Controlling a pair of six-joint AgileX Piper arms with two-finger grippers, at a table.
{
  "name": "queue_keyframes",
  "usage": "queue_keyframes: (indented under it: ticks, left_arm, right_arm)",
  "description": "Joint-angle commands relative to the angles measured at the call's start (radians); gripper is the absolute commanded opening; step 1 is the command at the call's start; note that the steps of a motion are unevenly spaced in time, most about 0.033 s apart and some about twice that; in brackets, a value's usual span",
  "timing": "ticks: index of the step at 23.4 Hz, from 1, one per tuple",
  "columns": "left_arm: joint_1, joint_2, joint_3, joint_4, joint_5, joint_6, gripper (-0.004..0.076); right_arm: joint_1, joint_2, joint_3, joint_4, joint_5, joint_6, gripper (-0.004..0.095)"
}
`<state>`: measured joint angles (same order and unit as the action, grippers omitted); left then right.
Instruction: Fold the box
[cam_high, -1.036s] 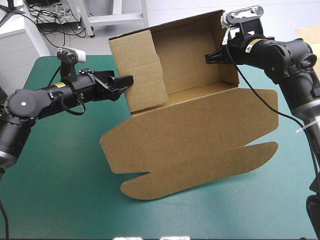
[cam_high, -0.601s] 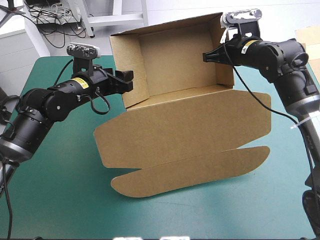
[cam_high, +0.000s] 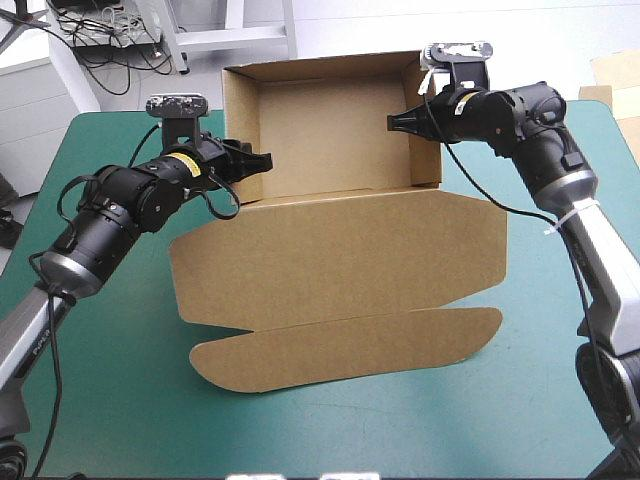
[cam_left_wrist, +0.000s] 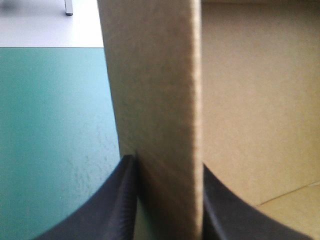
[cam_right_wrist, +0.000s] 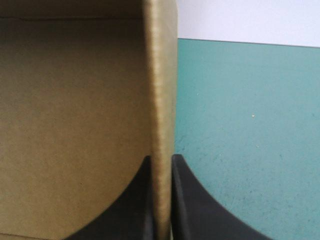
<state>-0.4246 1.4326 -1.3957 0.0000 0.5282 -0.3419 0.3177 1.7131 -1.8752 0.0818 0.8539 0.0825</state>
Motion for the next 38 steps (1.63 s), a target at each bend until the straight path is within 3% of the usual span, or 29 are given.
queue_keyframes:
  ticks: [1, 5, 10, 20, 26, 34, 35, 37, 38]
  left_arm:
    - [-0.006, -0.004, -0.033, 0.000, -0.053, -0.002, 0.0074]
    - [-0.006, 0.040, -0.033, 0.000, 0.002, -0.002, 0.0004]
    - [-0.006, 0.122, -0.033, 0.000, 0.099, 0.019, 0.0004]
    - [-0.006, 0.190, -0.033, 0.000, 0.199, 0.093, 0.0004]
    - [-0.006, 0.279, -0.033, 0.000, 0.357, 0.174, 0.0004]
    - [-0.006, 0.328, -0.033, -0.036, 0.389, 0.223, 0.0010]
    - [-0.006, 0.328, -0.033, -0.052, 0.389, 0.223, 0.0027]
    - [0.000, 0.329, -0.033, -0.106, 0.389, 0.245, 0.0141]
    - [0.005, 0.329, -0.033, -0.145, 0.393, 0.283, 0.0285]
  right_arm:
    - [-0.001, -0.028, -0.029, 0.034, -0.055, 0.000, -0.0014]
    - [-0.001, -0.019, -0.029, 0.036, -0.010, -0.023, -0.0014]
    - [-0.001, 0.017, -0.027, 0.036, 0.111, -0.034, -0.0015]
    - [-0.001, 0.161, -0.027, 0.070, 0.271, -0.034, -0.0015]
    - [-0.001, 0.273, -0.027, 0.079, 0.400, -0.060, -0.0015]
    - [-0.001, 0.302, -0.026, 0.083, 0.400, -0.091, -0.0013]
    - [-0.001, 0.302, -0.026, 0.081, 0.400, -0.082, -0.0007]
    - [-0.001, 0.302, -0.026, 0.084, 0.400, -0.082, 0.0100]
    - [-0.001, 0.302, -0.026, 0.096, 0.400, -0.088, 0.0210]
